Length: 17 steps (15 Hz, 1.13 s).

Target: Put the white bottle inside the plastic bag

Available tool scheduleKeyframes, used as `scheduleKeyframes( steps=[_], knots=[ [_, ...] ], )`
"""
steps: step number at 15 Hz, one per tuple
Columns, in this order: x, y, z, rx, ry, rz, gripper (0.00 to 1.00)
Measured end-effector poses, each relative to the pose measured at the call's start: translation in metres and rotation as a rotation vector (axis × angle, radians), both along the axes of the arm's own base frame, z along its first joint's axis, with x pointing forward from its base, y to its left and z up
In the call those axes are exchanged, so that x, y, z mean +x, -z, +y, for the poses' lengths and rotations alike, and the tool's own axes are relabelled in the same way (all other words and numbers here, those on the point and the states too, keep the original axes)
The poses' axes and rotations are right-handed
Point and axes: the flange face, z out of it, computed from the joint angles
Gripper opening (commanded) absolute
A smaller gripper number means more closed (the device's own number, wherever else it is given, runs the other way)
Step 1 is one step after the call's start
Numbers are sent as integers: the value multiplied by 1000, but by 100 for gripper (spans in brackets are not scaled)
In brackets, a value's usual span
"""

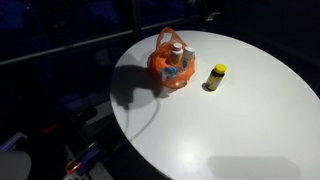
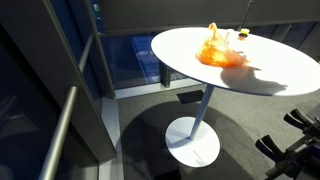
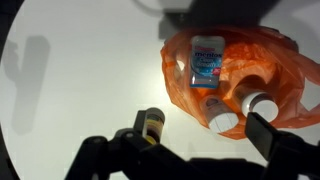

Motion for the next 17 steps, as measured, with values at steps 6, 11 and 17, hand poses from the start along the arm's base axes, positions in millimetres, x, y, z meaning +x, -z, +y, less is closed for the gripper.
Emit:
scheduleKeyframes(
  steps=[6,11,17],
  knots=[
    [-61,-60,-14,19,-43,-5,100],
    [-103,-97,-13,-19,-64,-40,100],
    [-110,-98,-12,-24,-67,-40,100]
  ],
)
